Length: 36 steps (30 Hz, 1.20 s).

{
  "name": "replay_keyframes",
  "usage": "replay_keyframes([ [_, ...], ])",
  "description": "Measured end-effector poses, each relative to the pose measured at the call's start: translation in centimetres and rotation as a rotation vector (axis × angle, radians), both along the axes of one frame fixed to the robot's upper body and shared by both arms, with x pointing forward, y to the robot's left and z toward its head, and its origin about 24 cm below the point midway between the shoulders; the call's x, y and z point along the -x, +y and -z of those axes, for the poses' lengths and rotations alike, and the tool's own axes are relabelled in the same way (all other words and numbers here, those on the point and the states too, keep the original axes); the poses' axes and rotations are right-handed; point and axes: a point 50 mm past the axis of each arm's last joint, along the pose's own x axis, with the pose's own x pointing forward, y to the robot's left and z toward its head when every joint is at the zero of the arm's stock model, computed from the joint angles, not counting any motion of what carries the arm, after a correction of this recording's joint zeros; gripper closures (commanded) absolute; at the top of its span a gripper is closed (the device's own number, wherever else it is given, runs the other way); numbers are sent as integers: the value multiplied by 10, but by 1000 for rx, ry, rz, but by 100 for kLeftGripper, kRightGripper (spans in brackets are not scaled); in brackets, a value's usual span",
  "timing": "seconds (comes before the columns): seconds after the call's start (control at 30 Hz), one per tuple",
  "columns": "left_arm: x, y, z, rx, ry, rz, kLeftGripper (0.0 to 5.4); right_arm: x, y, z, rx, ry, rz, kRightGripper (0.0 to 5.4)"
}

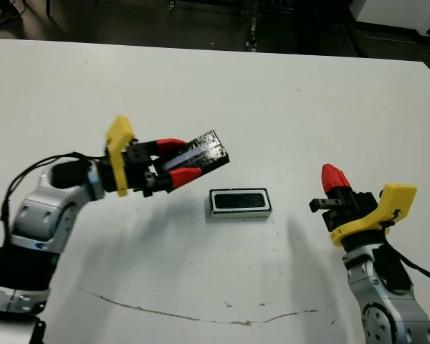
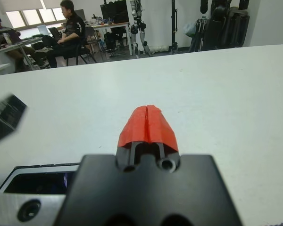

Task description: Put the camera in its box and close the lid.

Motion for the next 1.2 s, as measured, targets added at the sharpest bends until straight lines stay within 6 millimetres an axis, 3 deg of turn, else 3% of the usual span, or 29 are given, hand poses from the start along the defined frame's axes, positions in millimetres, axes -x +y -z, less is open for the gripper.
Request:
replay_keyframes([
  [0.23,2,-9,19,-49,107,-24,222,0,0,0,2,-1,0,540],
  [1.2,-14,-22,27,-19,138,221,223,0,1,0,-1,1,1,540],
])
